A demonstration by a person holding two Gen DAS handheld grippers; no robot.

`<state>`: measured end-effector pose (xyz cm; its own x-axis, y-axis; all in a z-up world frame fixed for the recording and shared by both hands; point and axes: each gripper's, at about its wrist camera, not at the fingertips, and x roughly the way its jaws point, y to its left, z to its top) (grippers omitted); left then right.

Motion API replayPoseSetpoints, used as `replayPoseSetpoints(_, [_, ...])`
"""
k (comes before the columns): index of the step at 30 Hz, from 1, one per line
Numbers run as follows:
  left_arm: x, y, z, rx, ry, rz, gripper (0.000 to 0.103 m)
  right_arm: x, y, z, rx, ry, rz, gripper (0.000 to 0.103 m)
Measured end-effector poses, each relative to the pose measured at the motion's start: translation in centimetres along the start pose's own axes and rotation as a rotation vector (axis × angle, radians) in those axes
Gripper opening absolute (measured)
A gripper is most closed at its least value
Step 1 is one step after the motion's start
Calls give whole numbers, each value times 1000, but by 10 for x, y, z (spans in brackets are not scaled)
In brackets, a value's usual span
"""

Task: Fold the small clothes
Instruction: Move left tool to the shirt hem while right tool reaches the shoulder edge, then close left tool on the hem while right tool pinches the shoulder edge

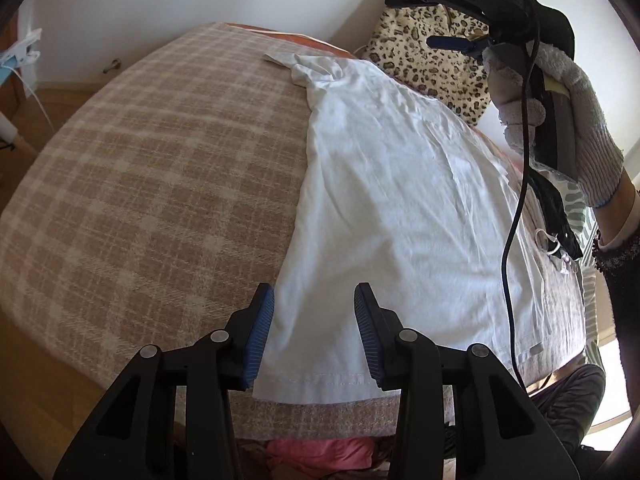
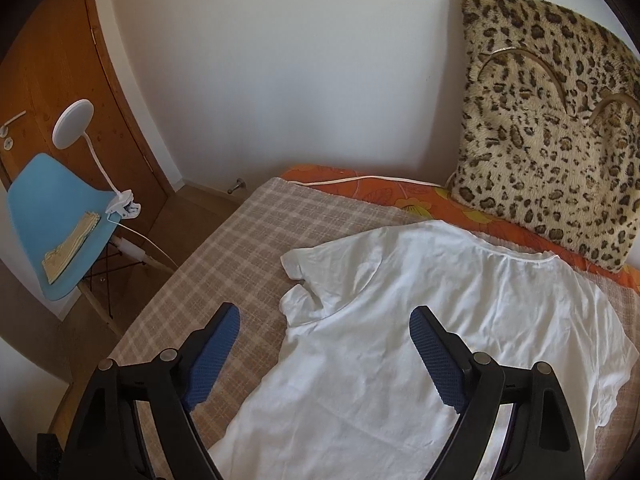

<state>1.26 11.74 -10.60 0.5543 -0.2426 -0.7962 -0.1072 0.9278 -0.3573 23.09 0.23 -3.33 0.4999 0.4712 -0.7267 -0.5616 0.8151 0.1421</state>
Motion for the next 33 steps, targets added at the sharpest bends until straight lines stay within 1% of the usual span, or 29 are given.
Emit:
replayPoseSetpoints(2, [4,3,-1,-10,13,8,39,20,9,12,-19,29,5,88])
replayPoseSetpoints(4, [9,7,-1,-22,26,4,35,42,20,22,-56,55,-21,88])
replayPoseSetpoints(5, [11,9,-1,-24,27,3,32,53,24,25,-72,70,-27,88])
replayPoseSetpoints(7, [11,9,1,-14,20,7,29,76,33,31,-96,104,-37,87])
replayPoseSetpoints(8, [10,10,1,-14,18,9,28,86,35,32,-104,119,-39,86])
replayPoseSetpoints(10, [10,14,1,-30,12,0,24,108,41,36,-116,148,-38,86])
replayPoseSetpoints(13, [9,16,1,-44,16,-17,18,138,44,40,-117,178,-64,86])
replayPoseSetpoints(14, [9,17,0,-43,16,-21,17,149,44,42,-111,189,-67,84])
replayPoseSetpoints(18, [9,15,-1,-19,11,-8,14,178,49,46,-128,220,-95,81])
replayPoseSetpoints(22, [10,17,1,-29,15,-27,11,195,59,45,-182,244,-120,77])
replayPoseSetpoints(24, [11,16,1,-24,17,-32,9,201,63,44,-204,253,-131,72])
replayPoseSetpoints(26, [12,14,2,-17,19,-31,8,207,64,43,-217,268,-142,61])
replayPoseSetpoints(27, [12,13,2,-18,19,-33,8,209,65,42,-225,276,-152,57])
replayPoseSetpoints(28, [13,14,2,-22,19,-35,8,212,65,41,-236,283,-162,51])
replayPoseSetpoints(29, [13,14,2,-26,19,-38,8,214,66,41,-246,286,-175,45])
replayPoseSetpoints(30, [13,15,3,-32,19,-40,7,215,65,40,-256,287,-193,42])
replayPoseSetpoints(31, [13,16,3,-37,19,-44,7,215,64,39,-261,287,-204,36])
replayPoseSetpoints(32, [13,16,3,-43,21,-50,6,215,62,39,-258,285,-206,32])
replayPoseSetpoints(33, [13,16,3,-47,22,-56,5,214,60,39,-251,281,-203,31])
